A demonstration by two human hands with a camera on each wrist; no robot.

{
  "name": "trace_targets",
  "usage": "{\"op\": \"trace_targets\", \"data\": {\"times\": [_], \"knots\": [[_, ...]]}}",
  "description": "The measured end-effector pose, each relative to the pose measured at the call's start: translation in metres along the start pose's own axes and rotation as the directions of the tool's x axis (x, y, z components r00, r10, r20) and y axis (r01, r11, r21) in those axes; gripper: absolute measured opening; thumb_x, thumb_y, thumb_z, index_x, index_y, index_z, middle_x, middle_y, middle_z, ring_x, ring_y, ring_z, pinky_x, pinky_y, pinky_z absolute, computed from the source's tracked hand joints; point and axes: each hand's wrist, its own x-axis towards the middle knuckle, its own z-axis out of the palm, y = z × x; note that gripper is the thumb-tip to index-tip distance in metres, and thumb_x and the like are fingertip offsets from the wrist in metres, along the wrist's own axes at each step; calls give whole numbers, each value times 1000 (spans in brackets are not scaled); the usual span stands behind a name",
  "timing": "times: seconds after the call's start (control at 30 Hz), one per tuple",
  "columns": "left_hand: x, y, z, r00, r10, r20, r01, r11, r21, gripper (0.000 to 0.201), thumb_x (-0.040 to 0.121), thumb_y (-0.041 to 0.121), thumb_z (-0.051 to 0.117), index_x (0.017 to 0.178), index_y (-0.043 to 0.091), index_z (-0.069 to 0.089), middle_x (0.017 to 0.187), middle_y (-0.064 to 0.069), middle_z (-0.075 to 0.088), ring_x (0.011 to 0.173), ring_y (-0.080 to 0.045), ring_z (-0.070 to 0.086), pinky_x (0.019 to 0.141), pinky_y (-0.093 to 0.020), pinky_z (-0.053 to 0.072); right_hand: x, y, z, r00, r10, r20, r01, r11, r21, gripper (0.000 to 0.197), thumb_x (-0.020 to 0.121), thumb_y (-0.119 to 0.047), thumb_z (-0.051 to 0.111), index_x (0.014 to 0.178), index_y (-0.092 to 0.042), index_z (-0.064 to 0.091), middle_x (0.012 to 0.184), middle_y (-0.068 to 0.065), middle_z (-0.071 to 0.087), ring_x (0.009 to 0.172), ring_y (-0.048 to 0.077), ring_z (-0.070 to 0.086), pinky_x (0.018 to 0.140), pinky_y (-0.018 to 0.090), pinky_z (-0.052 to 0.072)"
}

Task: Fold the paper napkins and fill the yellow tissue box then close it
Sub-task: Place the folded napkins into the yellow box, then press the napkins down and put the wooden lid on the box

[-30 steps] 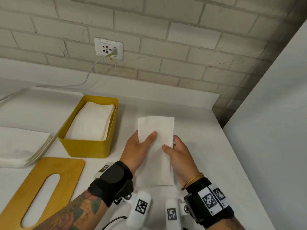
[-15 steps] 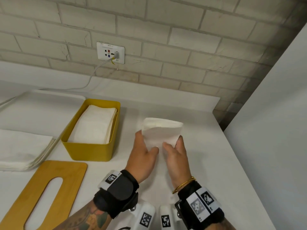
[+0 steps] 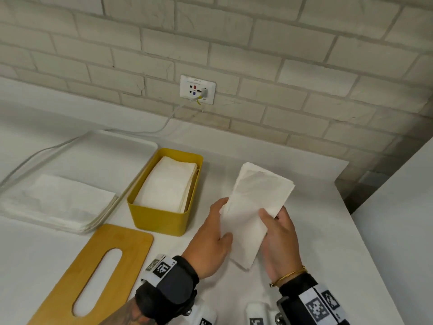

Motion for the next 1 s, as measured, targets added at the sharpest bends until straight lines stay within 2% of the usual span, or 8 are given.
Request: {"op": "trace_targets", "data": {"times": [0.2, 0.3, 0.43, 0.5, 0.6, 0.77, 0.87, 1.0], "knots": [[-14, 24, -53, 953, -54, -299, 68, 997, 36, 64, 97, 3, 60, 135, 49, 37, 105, 0, 70, 89, -14, 70, 79, -34, 60, 46, -47, 34, 975, -15, 221, 10, 1000, 20, 21, 102, -14, 57, 120, -19, 66, 114, 0, 75, 102, 19, 70, 81, 36, 55], [-20, 39, -87, 913, -104, -394, 157, 982, 104, 64, 95, 10, 65, 128, 56, 36, 102, -1, 66, 86, -18, 68, 80, -37, 59, 72, -64, 64, 951, -29, 308, 52, 996, -66, 12, 101, -13, 57, 107, -14, 67, 104, 4, 75, 90, 18, 71, 72, 32, 56], [-21, 43, -116, 814, -155, -560, 292, 942, 164, 58, 96, 15, 68, 136, 45, 38, 109, 5, 56, 79, -16, 68, 74, -24, 57, 110, -61, 113, 917, -80, 390, 204, 936, -288, 17, 93, -16, 67, 86, 0, 63, 83, 11, 71, 77, 27, 67, 73, 35, 54], [-17, 40, -119, 784, -166, -598, 337, 923, 185, 51, 98, 14, 65, 136, 39, 41, 110, 3, 56, 78, -18, 70, 72, -23, 58, 125, -50, 135, 898, -96, 430, 279, 879, -386, 15, 90, -14, 69, 91, 1, 66, 88, 17, 73, 85, 38, 68, 83, 41, 58], [-9, 34, -122, 756, -159, -634, 412, 869, 273, 40, 99, 7, 59, 131, 29, 49, 106, -6, 62, 84, -25, 67, 83, -40, 59, 130, -37, 155, 897, -70, 436, 301, 820, -487, 29, 91, -11, 70, 118, -11, 59, 98, 7, 67, 90, 28, 65, 79, 23, 53], [-3, 26, -123, 754, -201, -625, 571, 670, 474, 22, 97, 10, 51, 113, 22, 60, 96, -2, 68, 86, -25, 65, 80, -41, 57, 130, -17, 165, 886, -60, 460, 413, 555, -722, 33, 98, -19, 61, 125, -17, 41, 121, 12, 65, 111, 35, 61, 103, 44, 44], [1, 25, -119, 773, -205, -600, 601, 536, 592, 20, 97, 11, 49, 107, 19, 64, 101, -1, 67, 91, -22, 62, 80, -34, 54, 134, -12, 165, 873, -102, 477, 480, 357, -801, 29, 102, -25, 53, 125, -19, 37, 116, 11, 67, 111, 32, 60, 99, 41, 35], [11, 26, -118, 758, -241, -607, 644, 430, 633, 22, 97, 11, 48, 107, 18, 66, 104, -3, 67, 93, -23, 63, 77, -30, 51, 141, -3, 169, 858, -123, 499, 514, 231, -826, 30, 104, -31, 49, 128, -20, 36, 116, 8, 67, 116, 28, 55, 97, 43, 35]]}}
